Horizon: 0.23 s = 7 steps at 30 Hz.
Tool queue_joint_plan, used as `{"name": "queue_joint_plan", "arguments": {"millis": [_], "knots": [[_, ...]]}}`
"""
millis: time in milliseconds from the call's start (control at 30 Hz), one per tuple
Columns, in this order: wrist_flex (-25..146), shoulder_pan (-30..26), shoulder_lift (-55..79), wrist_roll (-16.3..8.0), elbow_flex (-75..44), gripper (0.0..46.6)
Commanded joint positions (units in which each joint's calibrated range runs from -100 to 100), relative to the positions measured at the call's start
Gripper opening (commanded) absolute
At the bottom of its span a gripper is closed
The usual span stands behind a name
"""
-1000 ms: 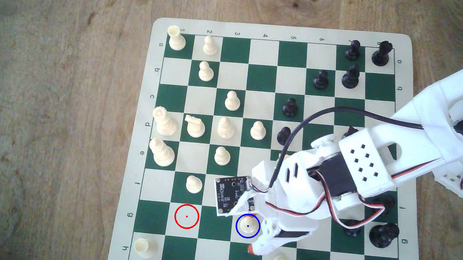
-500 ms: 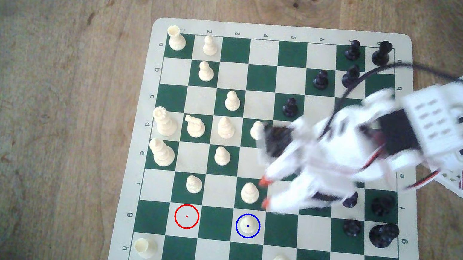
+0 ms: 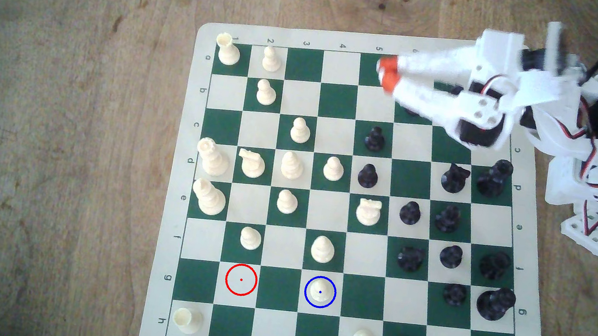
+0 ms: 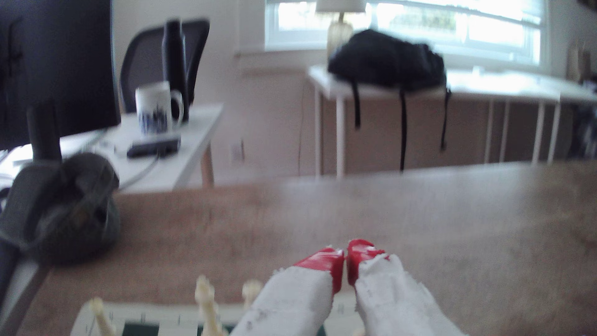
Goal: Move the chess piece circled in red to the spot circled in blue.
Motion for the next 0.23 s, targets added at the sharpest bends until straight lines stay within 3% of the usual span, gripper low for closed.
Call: {"name": "queue_joint_plan", "arguments": {"millis": [0,200], "knots": [[-27.9,-0.1,-1.1,1.0,3.5,0.3],[-51.4,-1.3,-1.1,1.9,3.5,0.3]]}}
